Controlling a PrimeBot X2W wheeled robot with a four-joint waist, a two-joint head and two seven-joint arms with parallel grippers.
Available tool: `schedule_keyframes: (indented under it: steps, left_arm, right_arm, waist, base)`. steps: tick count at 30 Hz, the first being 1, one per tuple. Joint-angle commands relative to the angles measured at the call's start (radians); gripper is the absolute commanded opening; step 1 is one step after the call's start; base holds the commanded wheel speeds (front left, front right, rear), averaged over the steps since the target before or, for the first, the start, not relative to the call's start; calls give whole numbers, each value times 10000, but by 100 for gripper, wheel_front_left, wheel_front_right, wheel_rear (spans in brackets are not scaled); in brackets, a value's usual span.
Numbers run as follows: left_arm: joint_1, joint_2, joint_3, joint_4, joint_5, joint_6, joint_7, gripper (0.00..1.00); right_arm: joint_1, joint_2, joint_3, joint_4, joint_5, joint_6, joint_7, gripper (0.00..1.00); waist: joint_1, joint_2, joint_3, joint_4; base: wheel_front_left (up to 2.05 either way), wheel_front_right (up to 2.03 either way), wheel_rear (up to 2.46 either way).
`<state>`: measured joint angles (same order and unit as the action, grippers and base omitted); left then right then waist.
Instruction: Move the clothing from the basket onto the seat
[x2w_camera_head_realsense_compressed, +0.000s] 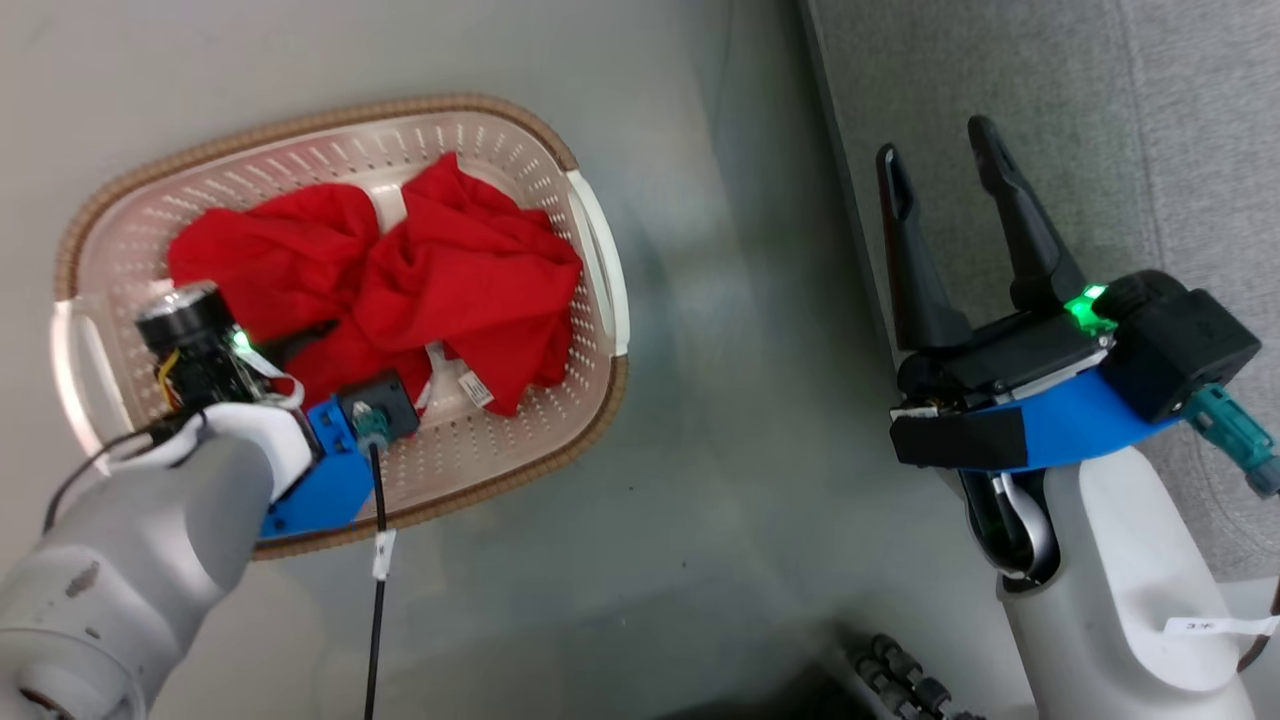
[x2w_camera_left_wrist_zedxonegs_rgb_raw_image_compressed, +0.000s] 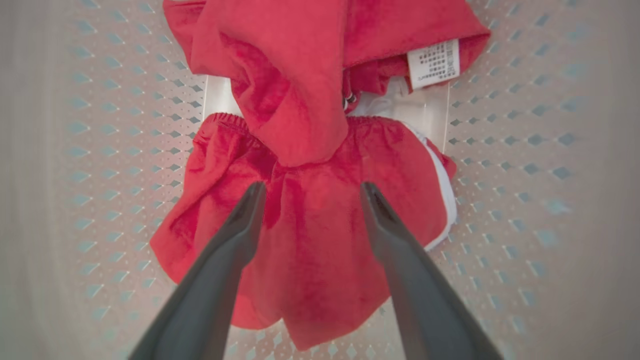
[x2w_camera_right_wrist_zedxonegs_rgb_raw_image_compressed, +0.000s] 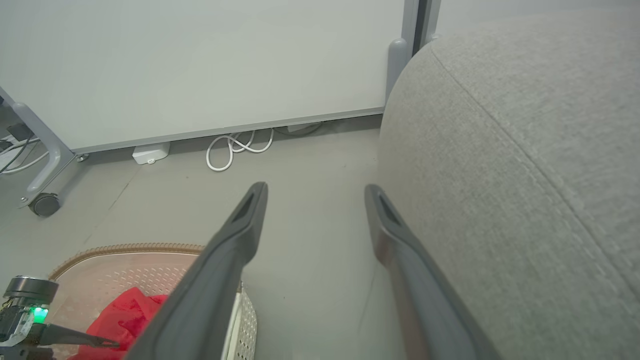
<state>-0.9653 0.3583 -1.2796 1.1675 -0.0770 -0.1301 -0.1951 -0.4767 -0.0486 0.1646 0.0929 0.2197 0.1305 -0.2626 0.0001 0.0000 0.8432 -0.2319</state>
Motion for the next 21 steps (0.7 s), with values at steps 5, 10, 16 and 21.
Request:
schedule_keyframes:
  steps: [5,10,16,21]
  left_arm:
    - [-871,134,-31,505,332,-3,318,100]
    - [-1306,250,-33,860,373,-4,949,100]
    - [-1560,342,-34,1052,190,-5,1946,100]
    - [-1568,232,-36,1090,-41,-5,2383,100]
  right_arm:
    - [-349,-33,-15,-364,70,4,-35,100]
    - [-426,-33,38,-633,149,4,-35,100]
    - [-440,-36,-26,-872,341,3,-30,100]
    - [-428,-40,-7,-915,400,3,-14,100]
  waist:
    - [-1,0,1043,-252]
    - [-1,0,1660,-383]
    - [-1,0,2135,-549]
    - [-1,0,2296,-559]
  base:
    - [0,0,0]
    - [0,0,0]
    - [0,0,0]
    - [0,0,0]
